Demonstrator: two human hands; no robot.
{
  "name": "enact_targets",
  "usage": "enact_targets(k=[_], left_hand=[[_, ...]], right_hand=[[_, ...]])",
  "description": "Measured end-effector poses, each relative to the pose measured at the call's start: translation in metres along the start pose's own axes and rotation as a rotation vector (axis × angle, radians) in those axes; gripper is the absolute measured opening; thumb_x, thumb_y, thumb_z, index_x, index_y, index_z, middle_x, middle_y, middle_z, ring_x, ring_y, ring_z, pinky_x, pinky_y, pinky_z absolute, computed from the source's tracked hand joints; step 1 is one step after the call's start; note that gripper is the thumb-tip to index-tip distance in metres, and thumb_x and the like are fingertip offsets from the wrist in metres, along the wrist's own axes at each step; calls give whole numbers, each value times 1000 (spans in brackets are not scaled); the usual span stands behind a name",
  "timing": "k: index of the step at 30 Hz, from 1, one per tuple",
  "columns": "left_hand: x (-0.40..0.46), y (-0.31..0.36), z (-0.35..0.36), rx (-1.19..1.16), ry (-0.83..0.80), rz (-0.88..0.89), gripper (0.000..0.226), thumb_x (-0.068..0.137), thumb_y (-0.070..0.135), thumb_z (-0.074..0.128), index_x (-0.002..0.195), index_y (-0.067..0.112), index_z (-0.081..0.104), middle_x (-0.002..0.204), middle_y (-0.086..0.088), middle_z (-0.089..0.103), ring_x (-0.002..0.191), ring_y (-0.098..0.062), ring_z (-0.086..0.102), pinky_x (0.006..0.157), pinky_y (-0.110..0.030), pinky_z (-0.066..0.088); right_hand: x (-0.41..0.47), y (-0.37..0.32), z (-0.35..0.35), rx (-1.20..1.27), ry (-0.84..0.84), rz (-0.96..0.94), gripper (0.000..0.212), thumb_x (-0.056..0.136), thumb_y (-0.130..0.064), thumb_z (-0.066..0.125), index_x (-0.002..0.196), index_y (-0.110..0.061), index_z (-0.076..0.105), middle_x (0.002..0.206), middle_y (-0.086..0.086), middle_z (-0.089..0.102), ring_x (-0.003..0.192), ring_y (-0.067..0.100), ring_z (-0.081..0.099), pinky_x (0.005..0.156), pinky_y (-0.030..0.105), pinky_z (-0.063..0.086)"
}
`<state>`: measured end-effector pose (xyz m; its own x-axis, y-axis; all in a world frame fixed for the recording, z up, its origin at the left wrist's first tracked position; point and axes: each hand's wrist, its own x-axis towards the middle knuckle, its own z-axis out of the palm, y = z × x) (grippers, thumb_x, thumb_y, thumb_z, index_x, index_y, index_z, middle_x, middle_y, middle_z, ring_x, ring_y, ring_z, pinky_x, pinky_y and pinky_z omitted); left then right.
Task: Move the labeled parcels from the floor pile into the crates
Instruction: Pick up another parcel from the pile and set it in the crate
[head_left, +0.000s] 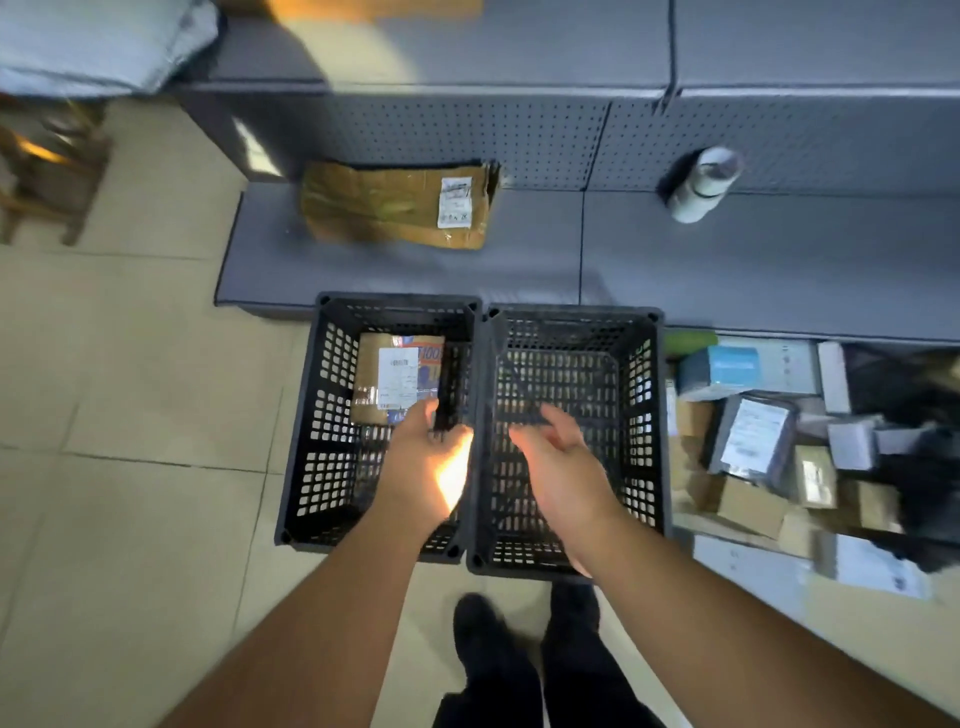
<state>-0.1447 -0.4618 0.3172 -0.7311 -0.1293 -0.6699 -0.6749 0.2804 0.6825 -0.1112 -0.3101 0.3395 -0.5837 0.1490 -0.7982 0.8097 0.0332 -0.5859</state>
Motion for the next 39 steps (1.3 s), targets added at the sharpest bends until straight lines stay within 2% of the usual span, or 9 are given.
enact_targets(k=[3, 6, 14, 18, 23, 26, 31, 35, 39], left_hand=[[-27, 1, 22, 56, -75, 55, 41, 93, 10, 68, 133, 13, 58, 113, 3, 71, 102, -13, 66, 88, -26, 51], [-53, -8, 44, 132, -50, 116, 20, 94, 22, 65, 102, 40, 59, 69, 27, 71, 65, 10, 66, 56, -6, 45], [-103, -46, 107, 249, -152, 150, 19, 96, 32, 62, 110, 43, 56, 95, 30, 68, 80, 27, 57, 66, -4, 38], [-115, -55, 147, 314, -190, 139, 20, 96, 28, 62, 106, 44, 55, 81, 58, 54, 75, 35, 50, 59, 8, 35], [-132, -56, 211, 371, -236, 136, 52, 97, 35, 62, 147, 31, 47, 110, 23, 62, 67, 23, 55, 57, 2, 35], [-147, -48, 255, 403, -260, 140, 55, 98, 38, 60, 150, 29, 44, 140, 9, 58, 98, 6, 55, 86, -14, 37], [-178, -44, 340, 411, -235, 91, 54, 100, 35, 59, 151, 28, 44, 121, 16, 60, 80, 11, 58, 66, -9, 41], [-201, -47, 401, 442, -202, 48, 57, 99, 37, 59, 152, 25, 43, 153, -2, 49, 129, -19, 55, 98, -26, 41], [-208, -54, 445, 447, -186, -15, 59, 98, 42, 58, 153, 27, 43, 154, -1, 47, 130, -22, 52, 101, -32, 45]], right_hand=[[-27, 10, -25, 38, 39, -17, 76, 74, -66, 53, 146, -52, 34, 140, -14, 55, 101, 14, 68, 86, 39, 53], [-48, 24, -44, 78, 92, -37, 86, 61, -72, 49, 143, -53, 35, 140, -14, 57, 107, 14, 67, 95, 46, 54], [-87, 82, -88, 105, 221, -2, 81, 66, -70, 47, 144, -53, 35, 142, -13, 52, 124, 16, 55, 106, 42, 47], [-95, 115, -128, 104, 258, 2, 81, 69, -71, 45, 147, -49, 35, 145, -8, 50, 123, 16, 53, 103, 40, 46], [-94, 158, -199, 118, 334, 14, 70, 86, -65, 51, 151, -46, 30, 151, -7, 43, 127, 17, 47, 96, 35, 39], [-95, 184, -247, 100, 349, 42, 71, 85, -67, 49, 151, -45, 31, 154, -7, 41, 138, 23, 42, 107, 42, 38], [-92, 221, -337, 82, 315, 92, 75, 83, -68, 47, 152, -44, 29, 156, -6, 38, 138, 24, 43, 105, 41, 39], [-82, 241, -405, 70, 299, 119, 68, 87, -64, 48, 150, -45, 33, 155, -5, 40, 134, 23, 46, 99, 37, 38], [-64, 255, -454, 74, 303, 152, 60, 94, -62, 46, 150, -44, 34, 152, -2, 44, 133, 26, 47, 101, 41, 37]])
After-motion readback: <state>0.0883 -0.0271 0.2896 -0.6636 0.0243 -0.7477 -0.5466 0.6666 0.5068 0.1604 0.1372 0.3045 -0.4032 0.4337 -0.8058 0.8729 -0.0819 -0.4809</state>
